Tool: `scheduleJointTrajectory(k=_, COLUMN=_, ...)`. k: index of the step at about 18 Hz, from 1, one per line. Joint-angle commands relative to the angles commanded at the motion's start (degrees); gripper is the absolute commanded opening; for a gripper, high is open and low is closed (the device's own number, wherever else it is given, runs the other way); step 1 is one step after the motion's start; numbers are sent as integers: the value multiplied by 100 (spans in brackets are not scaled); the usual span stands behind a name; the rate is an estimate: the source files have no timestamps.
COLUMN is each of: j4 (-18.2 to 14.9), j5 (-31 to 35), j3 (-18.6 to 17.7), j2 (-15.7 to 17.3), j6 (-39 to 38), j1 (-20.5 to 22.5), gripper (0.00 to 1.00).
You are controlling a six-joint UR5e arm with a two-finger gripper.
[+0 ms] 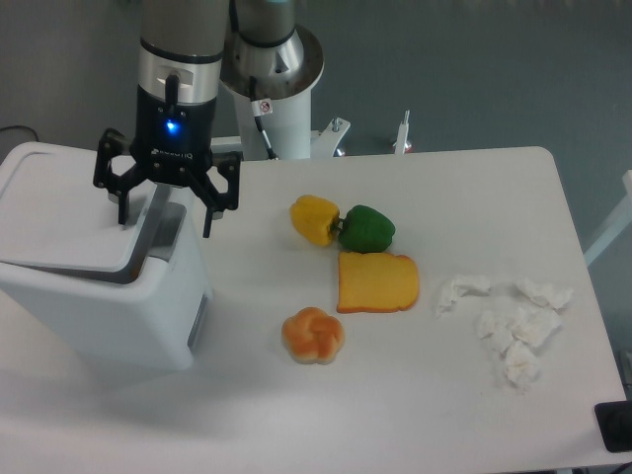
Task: Close the trash can
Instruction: 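Press the gripper down on the closed lid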
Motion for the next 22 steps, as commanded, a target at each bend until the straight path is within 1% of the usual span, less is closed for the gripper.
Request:
scheduleJointTrajectory(k=7, j4=0, j5=52, j3=-35, j2=-114, j6=0, j1=9, gripper=100)
scheduleJointTrajectory(k=10, j4=9, j5=211, j3=-53, j2=-123, j6=9, j1=0, gripper=100)
scheduleJointTrajectory(k=17, j4=26, j5=220, j3=-97, j2=-158, j6=9, j1=9, gripper=100)
scheduleJointTrajectory(k=19, j4=18, j5=211, j3=-70, j2=-150, j6=9, j1=44, gripper=100)
scheduleJointTrajectory(k=22, j4=-17, j5=176, j3=79, j2=-115, j6=17, j1=167, gripper=100)
